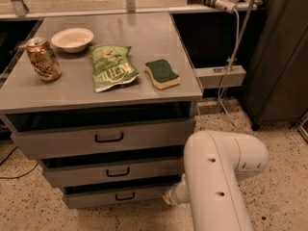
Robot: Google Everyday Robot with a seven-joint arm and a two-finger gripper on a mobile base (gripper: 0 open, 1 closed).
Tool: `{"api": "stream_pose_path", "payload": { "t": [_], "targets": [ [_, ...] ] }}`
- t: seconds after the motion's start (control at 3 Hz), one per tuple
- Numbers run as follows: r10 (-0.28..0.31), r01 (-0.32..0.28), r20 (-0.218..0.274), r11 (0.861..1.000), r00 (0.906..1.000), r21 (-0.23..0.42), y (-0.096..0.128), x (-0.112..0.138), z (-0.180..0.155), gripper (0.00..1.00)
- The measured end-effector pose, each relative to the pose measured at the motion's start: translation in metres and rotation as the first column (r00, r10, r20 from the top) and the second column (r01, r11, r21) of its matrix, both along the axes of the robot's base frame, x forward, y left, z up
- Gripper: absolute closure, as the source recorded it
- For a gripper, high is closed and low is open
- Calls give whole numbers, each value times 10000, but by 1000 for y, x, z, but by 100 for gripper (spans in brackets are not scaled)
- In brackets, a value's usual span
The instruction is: Close bottom drawer
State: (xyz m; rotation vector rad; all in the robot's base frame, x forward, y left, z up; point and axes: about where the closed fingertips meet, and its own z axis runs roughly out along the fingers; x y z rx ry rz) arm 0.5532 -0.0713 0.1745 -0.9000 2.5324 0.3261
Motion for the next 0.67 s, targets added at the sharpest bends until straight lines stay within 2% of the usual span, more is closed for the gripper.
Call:
{"api": "stream_pose_path", "payload": {
  "t": [0.67],
  "targets": [
    [-126, 136, 531, 9998, 9985, -174, -4, 30, 1, 100]
  ]
}}
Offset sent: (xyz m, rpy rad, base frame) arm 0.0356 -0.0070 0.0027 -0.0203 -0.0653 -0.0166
